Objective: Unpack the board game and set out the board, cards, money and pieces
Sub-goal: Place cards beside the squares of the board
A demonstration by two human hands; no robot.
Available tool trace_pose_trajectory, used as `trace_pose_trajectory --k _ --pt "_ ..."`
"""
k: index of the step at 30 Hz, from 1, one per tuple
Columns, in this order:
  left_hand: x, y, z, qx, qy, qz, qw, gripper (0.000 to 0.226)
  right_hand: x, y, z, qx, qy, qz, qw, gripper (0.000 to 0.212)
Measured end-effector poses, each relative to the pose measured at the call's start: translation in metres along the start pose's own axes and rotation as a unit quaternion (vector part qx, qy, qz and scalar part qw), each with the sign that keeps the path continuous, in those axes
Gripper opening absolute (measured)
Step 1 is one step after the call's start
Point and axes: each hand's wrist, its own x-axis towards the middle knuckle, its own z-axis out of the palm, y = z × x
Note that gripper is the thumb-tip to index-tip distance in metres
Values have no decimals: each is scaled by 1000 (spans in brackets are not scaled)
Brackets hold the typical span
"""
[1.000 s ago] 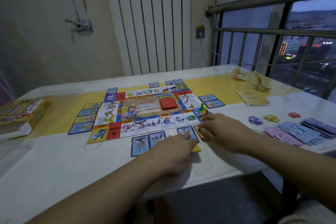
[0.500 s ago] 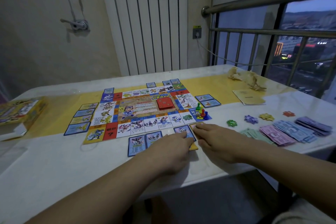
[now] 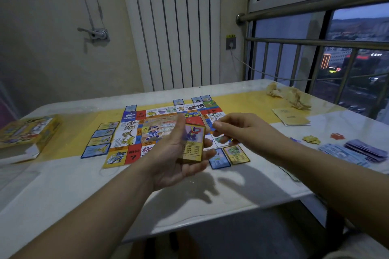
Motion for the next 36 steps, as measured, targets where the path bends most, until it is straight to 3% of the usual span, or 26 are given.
trace_pose_trajectory --k 3,7,10,13,16,23,32,36 --pt "-6 -1 -1 -14 -23 -20 999 76 0 -3 17 58 6 31 998 19" --pt "-12 -1 -4 1 -43 -16 999 73 1 -5 32 119 4 59 991 20" --pt "-15 2 -11 13 -35 -8 999 64 5 -9 34 139 -5 75 987 20" --pt "-20 2 -19 34 -30 -1 999 38 8 -10 36 148 -24 84 985 15" --pt "-24 -6 -29 50 -30 5 998 21 4 -8 43 143 -57 100 983 18" --pt "-35 -27 -47 107 -26 11 994 20 -8 7 63 115 -115 137 977 18" --pt "-34 -25 -53 165 33 43 985 14 -11 0 59 109 -126 149 975 15" --pt "-35 -25 -58 174 25 33 984 16 -10 1 58 73 -133 145 978 14"
